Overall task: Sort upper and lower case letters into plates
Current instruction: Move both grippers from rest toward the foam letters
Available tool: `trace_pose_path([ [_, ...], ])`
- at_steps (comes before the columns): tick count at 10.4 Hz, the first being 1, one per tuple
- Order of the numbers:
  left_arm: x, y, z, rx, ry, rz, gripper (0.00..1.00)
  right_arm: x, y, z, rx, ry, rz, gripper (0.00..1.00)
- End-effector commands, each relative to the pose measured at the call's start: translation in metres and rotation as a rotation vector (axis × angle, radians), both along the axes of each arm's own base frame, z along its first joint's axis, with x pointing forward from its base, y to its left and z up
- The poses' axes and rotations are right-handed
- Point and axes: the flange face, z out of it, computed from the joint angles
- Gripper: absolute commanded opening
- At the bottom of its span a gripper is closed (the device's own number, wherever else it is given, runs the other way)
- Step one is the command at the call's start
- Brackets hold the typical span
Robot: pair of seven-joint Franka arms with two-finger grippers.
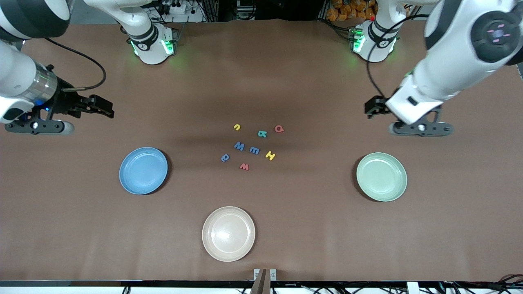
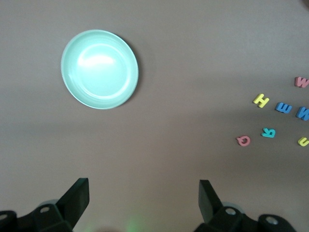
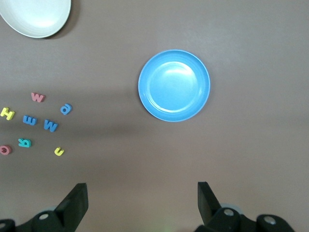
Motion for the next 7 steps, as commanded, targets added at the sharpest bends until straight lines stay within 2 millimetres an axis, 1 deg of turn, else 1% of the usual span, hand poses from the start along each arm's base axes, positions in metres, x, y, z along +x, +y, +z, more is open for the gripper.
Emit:
trace_pose_path([
  [1, 0.001, -0.039, -0.036, 0.001, 0.041, 0.055, 1.00, 0.012, 0.028, -0.011, 0.013, -0.029, 0.004, 1.00],
  [3, -0.004, -0.082, -0.070, 0.016, 0.054, 0.092, 1.00, 0.022, 0.051, -0.032, 0.008, -0.036, -0.054, 1.00],
  [4, -0.006, -0.097, -0.083, 0.017, 0.052, 0.098, 1.00, 0.025, 0.071, -0.045, 0.006, -0.036, -0.053, 1.00],
  [5, -0.011, -0.117, -0.104, 0.029, 0.072, 0.097, 1.00, 0.027, 0.086, -0.055, 0.002, -0.038, -0.080, 1.00],
  [6, -0.012, -0.128, -0.122, 0.038, 0.088, 0.097, 1.00, 0.028, 0.098, -0.064, -0.005, -0.037, -0.091, 1.00],
  [7, -0.016, -0.139, -0.137, 0.042, 0.103, 0.085, 1.00, 0.029, 0.112, -0.080, -0.013, -0.019, -0.085, 1.00],
])
